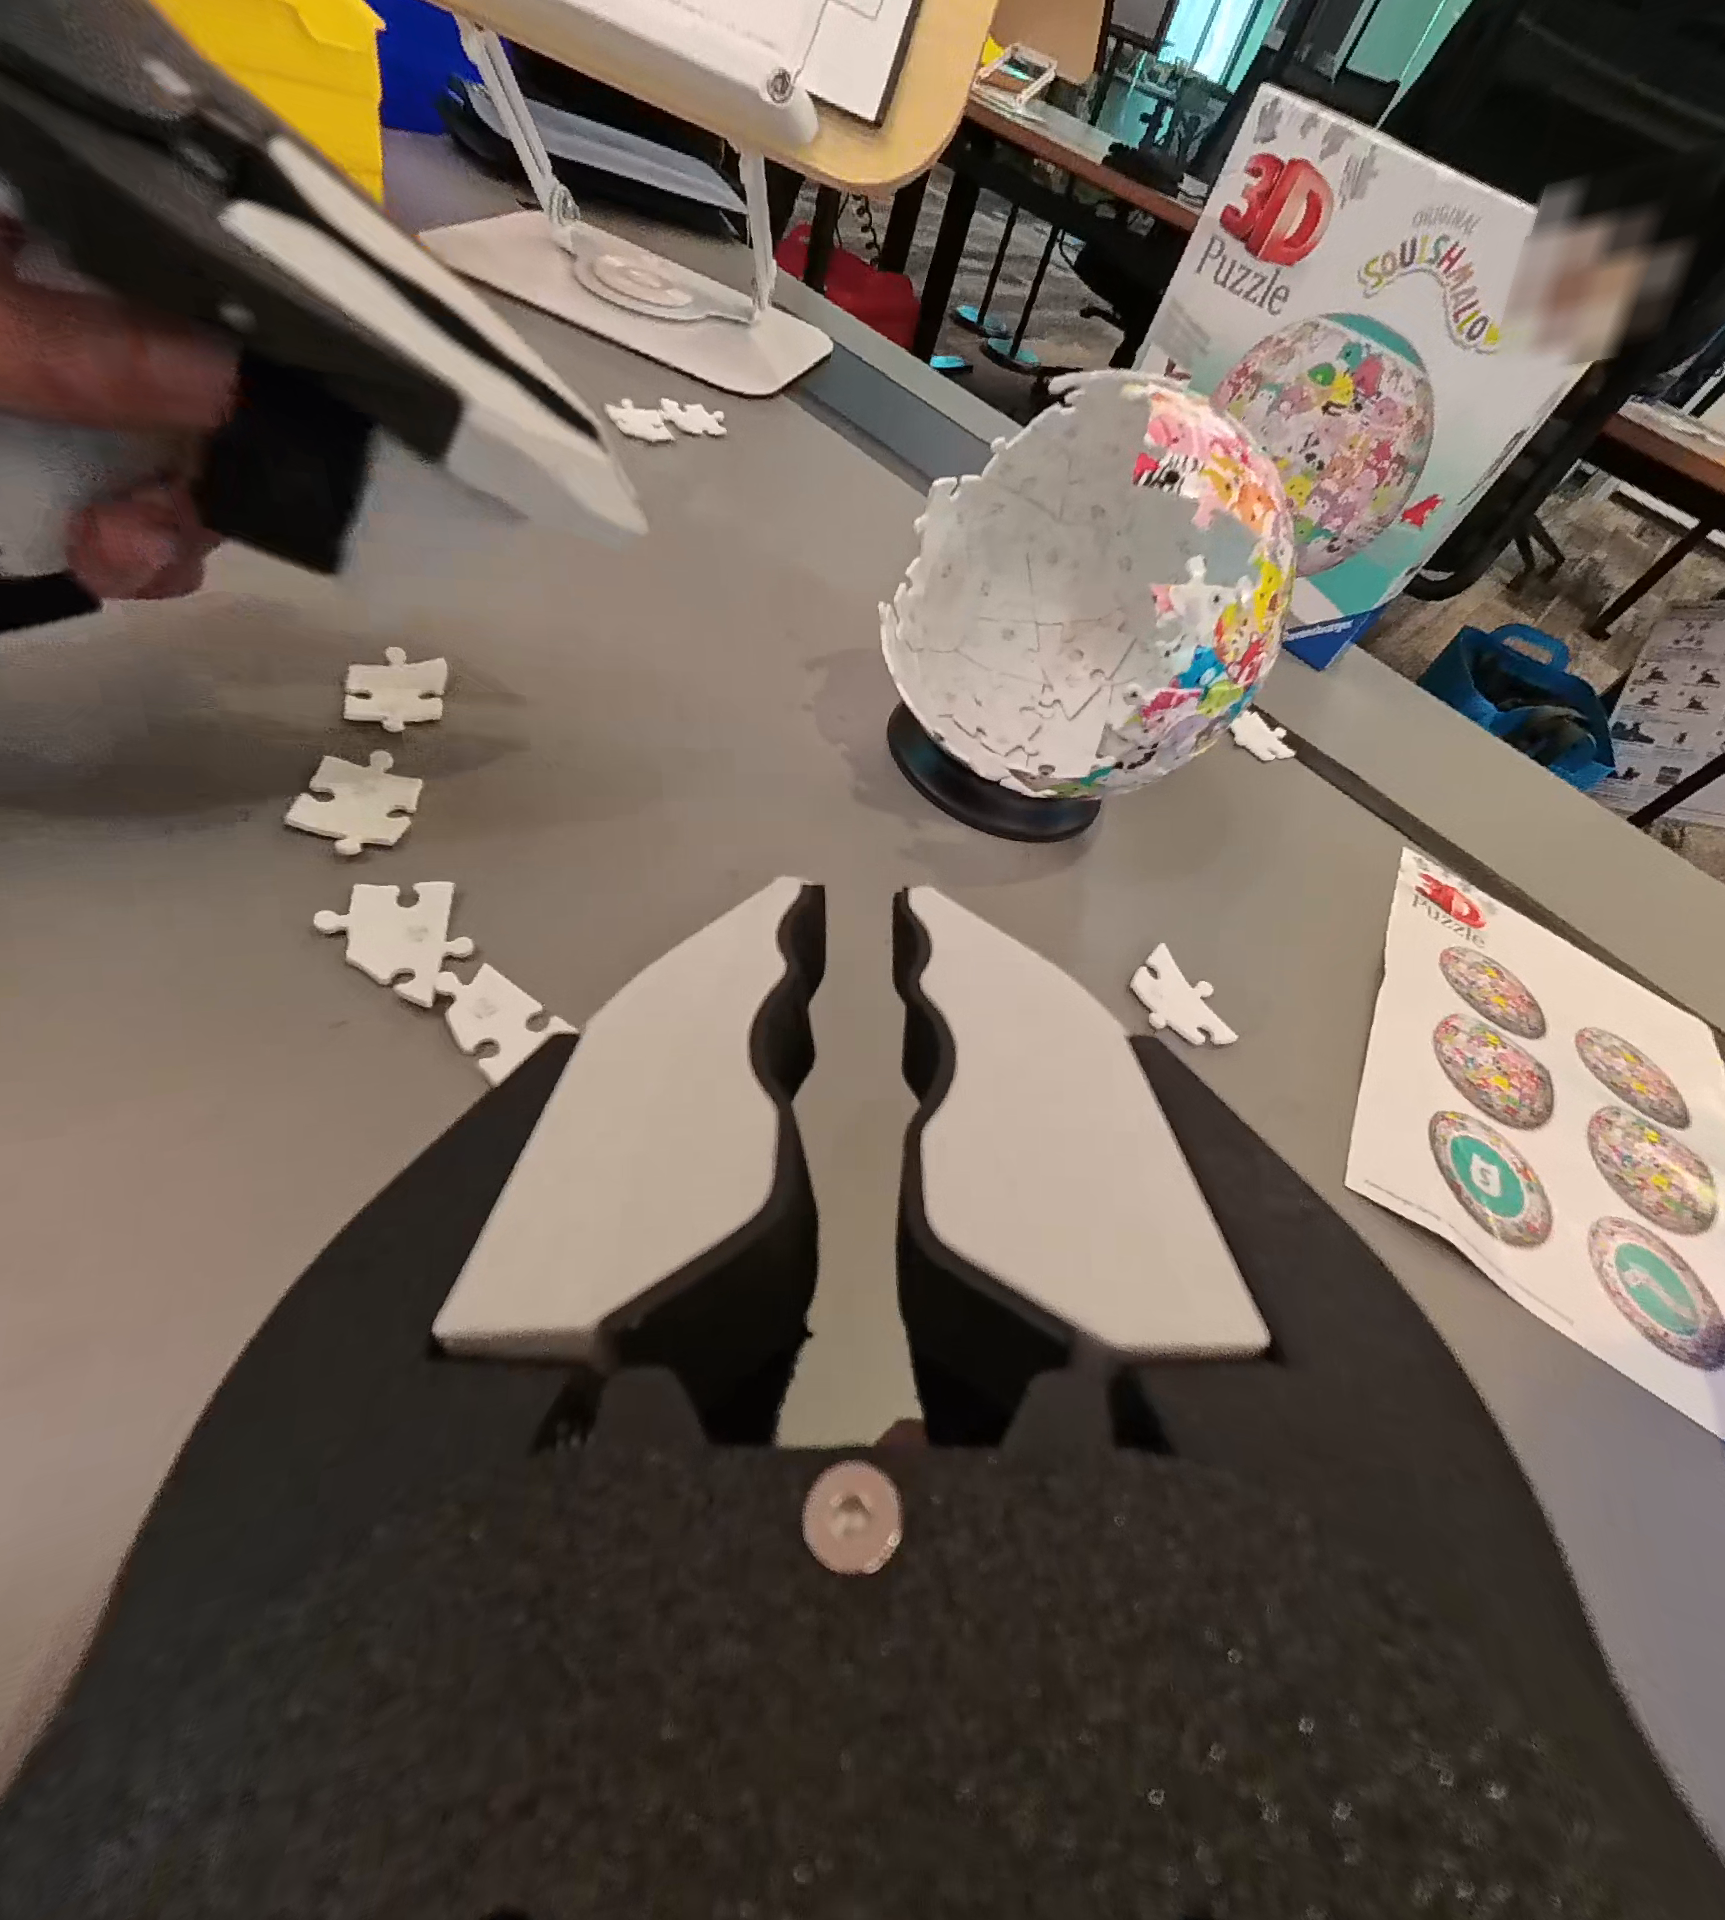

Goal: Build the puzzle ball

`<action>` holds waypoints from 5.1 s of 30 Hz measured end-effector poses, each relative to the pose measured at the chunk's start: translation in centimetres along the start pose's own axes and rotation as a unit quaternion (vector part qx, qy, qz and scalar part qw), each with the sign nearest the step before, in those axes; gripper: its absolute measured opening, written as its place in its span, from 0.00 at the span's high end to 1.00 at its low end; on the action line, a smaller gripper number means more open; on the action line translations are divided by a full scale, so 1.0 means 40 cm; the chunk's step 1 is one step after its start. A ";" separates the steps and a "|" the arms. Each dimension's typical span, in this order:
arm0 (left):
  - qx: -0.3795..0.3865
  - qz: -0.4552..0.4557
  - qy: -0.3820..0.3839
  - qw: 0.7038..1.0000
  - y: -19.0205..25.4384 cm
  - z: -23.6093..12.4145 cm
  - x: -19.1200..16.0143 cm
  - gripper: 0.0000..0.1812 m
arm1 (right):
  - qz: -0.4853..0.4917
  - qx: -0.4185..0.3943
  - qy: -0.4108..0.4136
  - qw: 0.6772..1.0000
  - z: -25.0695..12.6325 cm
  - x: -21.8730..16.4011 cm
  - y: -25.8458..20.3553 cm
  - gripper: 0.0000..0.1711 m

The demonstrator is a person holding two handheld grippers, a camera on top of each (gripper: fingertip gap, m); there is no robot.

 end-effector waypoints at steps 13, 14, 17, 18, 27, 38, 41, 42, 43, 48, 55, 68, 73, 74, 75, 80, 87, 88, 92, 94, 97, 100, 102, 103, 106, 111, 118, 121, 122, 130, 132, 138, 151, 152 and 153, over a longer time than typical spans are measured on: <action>0.019 0.134 -0.062 0.989 0.055 0.247 0.032 1.00 | -0.012 0.008 -0.025 1.000 0.012 -0.024 0.006 0.93; 0.016 0.131 -0.064 0.989 0.056 0.253 0.032 1.00 | -0.007 0.009 -0.024 1.000 0.012 -0.026 0.009 0.93; 0.017 0.124 -0.084 0.989 0.054 0.272 0.023 1.00 | 0.006 0.014 -0.021 1.000 0.011 -0.029 0.016 0.93; 0.016 0.120 -0.087 0.989 0.053 0.278 0.022 1.00 | 0.008 0.016 -0.020 1.000 0.011 -0.030 0.017 0.93; 0.018 0.128 -0.093 0.987 0.069 0.247 0.046 1.00 | 0.027 0.029 -0.020 0.999 0.009 -0.036 0.021 0.93; 0.032 0.125 -0.109 0.986 0.040 0.289 0.054 1.00 | 0.020 0.038 -0.025 0.999 0.009 -0.040 0.014 0.93; 0.035 0.124 -0.115 0.985 0.036 0.299 0.052 1.00 | 0.021 0.040 -0.025 0.999 0.010 -0.040 0.012 0.93; 0.036 0.124 -0.116 0.985 0.036 0.301 0.053 1.00 | 0.021 0.040 -0.026 0.999 0.011 -0.040 0.011 0.93; 0.038 0.126 -0.118 0.984 0.036 0.303 0.054 1.00 | 0.020 0.041 -0.026 0.999 0.011 -0.041 0.011 0.93; 0.044 0.134 -0.106 0.984 0.044 0.290 0.076 1.00 | 0.023 0.042 -0.027 0.998 0.014 -0.044 0.011 0.93; 0.062 0.145 -0.066 0.985 0.009 0.207 0.109 1.00 | 0.017 0.033 -0.025 0.999 0.010 -0.044 0.021 0.91; -0.005 0.147 0.092 0.985 -0.310 0.283 0.142 0.90 | -0.242 -0.005 -0.200 0.949 0.267 0.058 0.050 0.75; -0.066 0.132 0.076 0.986 -0.304 0.305 0.112 0.89 | -0.245 -0.012 -0.271 0.931 0.359 0.049 0.069 0.78; -0.072 0.140 0.087 0.984 -0.294 0.298 0.111 0.90 | -0.246 -0.013 -0.280 0.928 0.370 0.052 0.072 0.78; -0.069 0.153 0.094 0.981 -0.287 0.294 0.111 0.91 | -0.251 -0.010 -0.292 0.923 0.380 0.053 0.073 0.79; -0.062 0.207 0.088 0.972 -0.260 0.297 0.097 0.92 | -0.279 -0.002 -0.346 0.896 0.407 0.044 0.087 0.85; -0.064 0.204 0.085 0.973 -0.261 0.297 0.096 0.92 | -0.314 0.013 -0.372 0.874 0.434 0.029 0.088 0.88; -0.064 0.203 0.085 0.973 -0.262 0.296 0.096 0.92 | -0.315 0.013 -0.370 0.874 0.436 0.029 0.088 0.90; -0.063 0.205 0.084 0.973 -0.262 0.297 0.095 0.92 | -0.314 0.009 -0.369 0.875 0.435 0.026 0.095 0.93; -0.062 0.207 0.084 0.973 -0.261 0.297 0.094 0.92 | -0.315 0.013 -0.365 0.876 0.438 0.026 0.090 0.97; -0.061 0.210 0.083 0.972 -0.260 0.297 0.094 0.92 | -0.322 0.012 -0.367 0.873 0.440 0.026 0.089 0.97; -0.060 0.209 0.083 0.972 -0.261 0.297 0.094 0.92 | -0.317 0.014 -0.368 0.874 0.439 0.026 0.091 0.98; -0.060 0.208 0.083 0.973 -0.261 0.297 0.094 0.92 | -0.318 0.012 -0.368 0.874 0.440 0.024 0.094 0.98; -0.060 0.208 0.084 0.973 -0.262 0.297 0.094 0.92 | -0.323 0.010 -0.368 0.872 0.441 0.024 0.096 0.98; -0.059 0.208 0.084 0.973 -0.262 0.297 0.094 0.92 | -0.320 0.002 -0.366 0.874 0.436 0.031 0.098 0.92; -0.060 0.203 0.085 0.974 -0.264 0.296 0.096 0.92 | -0.303 0.000 -0.356 0.884 0.410 0.050 0.101 0.88; -0.057 0.206 0.085 0.973 -0.263 0.296 0.095 0.92 | -0.305 -0.005 -0.347 0.887 0.397 0.054 0.084 0.88; -0.055 0.205 0.084 0.974 -0.264 0.297 0.095 0.91 | -0.257 -0.008 -0.317 0.913 0.348 0.048 0.069 0.86; -0.055 0.203 0.083 0.974 -0.265 0.298 0.095 0.90 | -0.226 -0.004 -0.300 0.927 0.327 0.046 0.062 0.85; -0.069 0.146 0.081 0.983 -0.272 0.294 0.108 0.86 | -0.038 -0.032 -0.154 0.987 0.182 0.047 0.078 0.79; -0.079 0.126 0.092 0.985 -0.257 0.272 0.122 0.86 | -0.043 -0.050 -0.146 0.987 0.164 0.025 0.086 0.77; -0.053 0.120 0.123 0.984 -0.194 0.165 0.165 0.87 | -0.035 -0.058 -0.152 0.986 0.132 -0.029 0.090 0.74; -0.009 0.163 -0.076 0.984 -0.023 0.182 0.163 1.00 | -0.014 -0.091 -0.095 0.991 0.059 -0.083 0.169 0.74; -0.002 0.154 -0.094 0.984 -0.014 0.199 0.161 1.00 | -0.008 -0.094 -0.087 0.992 0.045 -0.089 0.163 0.75; 0.003 0.140 -0.113 0.984 -0.007 0.214 0.158 1.00 | -0.003 -0.095 -0.080 0.992 0.031 -0.091 0.158 0.76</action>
Point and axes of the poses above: each gripper's, where its closed fingertips meet, z out along the fingers, x out of its top, y = z × x across the jaws, the point moved 5 cm from there along -z, back along the fingers, and after that the axes turned 6 degrees about x, right-handed, at the moved point
